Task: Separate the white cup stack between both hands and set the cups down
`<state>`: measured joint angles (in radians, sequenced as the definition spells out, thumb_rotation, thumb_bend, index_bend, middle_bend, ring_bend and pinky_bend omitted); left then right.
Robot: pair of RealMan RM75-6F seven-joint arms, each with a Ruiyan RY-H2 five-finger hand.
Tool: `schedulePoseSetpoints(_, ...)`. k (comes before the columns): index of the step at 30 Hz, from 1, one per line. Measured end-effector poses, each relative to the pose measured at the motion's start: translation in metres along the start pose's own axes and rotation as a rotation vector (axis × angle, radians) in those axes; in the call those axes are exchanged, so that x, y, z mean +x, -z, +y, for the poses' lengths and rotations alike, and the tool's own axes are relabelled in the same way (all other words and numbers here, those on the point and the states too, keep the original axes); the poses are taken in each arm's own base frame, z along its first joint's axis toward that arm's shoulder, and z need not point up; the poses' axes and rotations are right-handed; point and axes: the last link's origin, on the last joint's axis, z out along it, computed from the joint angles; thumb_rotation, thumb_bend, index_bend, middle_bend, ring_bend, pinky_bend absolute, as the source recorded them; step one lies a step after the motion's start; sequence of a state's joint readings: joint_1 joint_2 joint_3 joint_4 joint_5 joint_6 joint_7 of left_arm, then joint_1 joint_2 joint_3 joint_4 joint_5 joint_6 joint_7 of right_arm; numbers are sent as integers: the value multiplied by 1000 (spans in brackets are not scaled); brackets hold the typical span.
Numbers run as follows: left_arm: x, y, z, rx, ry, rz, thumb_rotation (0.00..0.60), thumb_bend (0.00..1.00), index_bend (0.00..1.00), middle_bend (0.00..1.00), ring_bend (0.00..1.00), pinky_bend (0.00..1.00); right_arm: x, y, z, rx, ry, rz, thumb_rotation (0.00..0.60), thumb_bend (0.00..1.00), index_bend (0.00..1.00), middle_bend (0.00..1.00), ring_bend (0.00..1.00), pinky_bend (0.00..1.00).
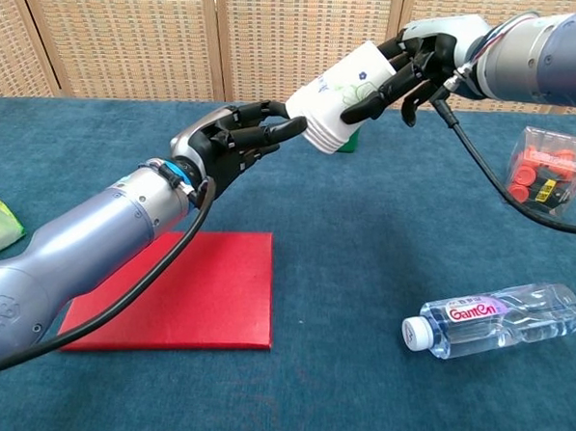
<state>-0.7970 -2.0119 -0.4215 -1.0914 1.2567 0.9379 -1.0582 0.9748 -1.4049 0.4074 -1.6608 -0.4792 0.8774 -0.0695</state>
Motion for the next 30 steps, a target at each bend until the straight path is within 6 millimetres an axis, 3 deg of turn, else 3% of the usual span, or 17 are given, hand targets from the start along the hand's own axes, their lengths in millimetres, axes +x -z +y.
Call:
schedulePoseSetpoints(9,-7,-1,-1,4,14,-7,600,320,601,0,0,0,1,1,3,-5,-3,1,600,152,754,611,487,733)
schedulePoseSetpoints(30,-1,3,-6,17,29,24,600,355,661,0,0,0,11,7,5,-3,-1,23,600,152,754,612,487,733)
